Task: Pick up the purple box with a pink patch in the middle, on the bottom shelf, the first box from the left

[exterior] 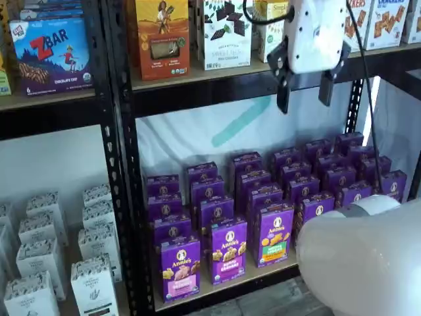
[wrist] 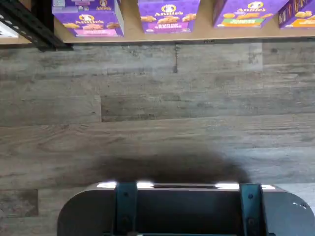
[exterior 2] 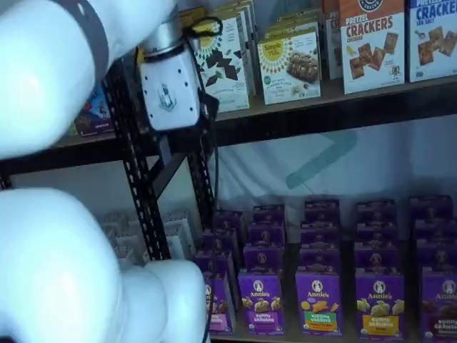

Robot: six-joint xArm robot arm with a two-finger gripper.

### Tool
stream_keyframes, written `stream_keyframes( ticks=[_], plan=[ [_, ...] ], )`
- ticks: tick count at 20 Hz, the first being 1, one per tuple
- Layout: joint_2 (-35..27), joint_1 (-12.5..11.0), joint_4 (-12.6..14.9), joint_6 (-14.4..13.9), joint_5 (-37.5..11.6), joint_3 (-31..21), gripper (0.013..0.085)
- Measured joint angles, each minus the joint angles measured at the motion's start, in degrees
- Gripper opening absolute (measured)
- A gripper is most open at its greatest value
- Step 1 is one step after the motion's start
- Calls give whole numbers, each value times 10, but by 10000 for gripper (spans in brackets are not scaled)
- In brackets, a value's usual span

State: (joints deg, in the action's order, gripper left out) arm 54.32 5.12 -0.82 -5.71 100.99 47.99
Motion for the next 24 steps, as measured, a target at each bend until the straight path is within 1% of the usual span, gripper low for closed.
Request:
stream_keyframes(
  ticks=[7,11,15,21,22,24],
  plan=[
    [7,9,-7,-10,-45,-67,850],
    [4,25,-2,-25,-72,-107,850],
    [7,34,-6,-34,-118,-152,850],
    [3,26,-25,-23,-187,-203,850],
    [-1,27,-26,-23,-198,-210,850],
    [-8,34,-17,-30,-221,-224,850]
  ],
)
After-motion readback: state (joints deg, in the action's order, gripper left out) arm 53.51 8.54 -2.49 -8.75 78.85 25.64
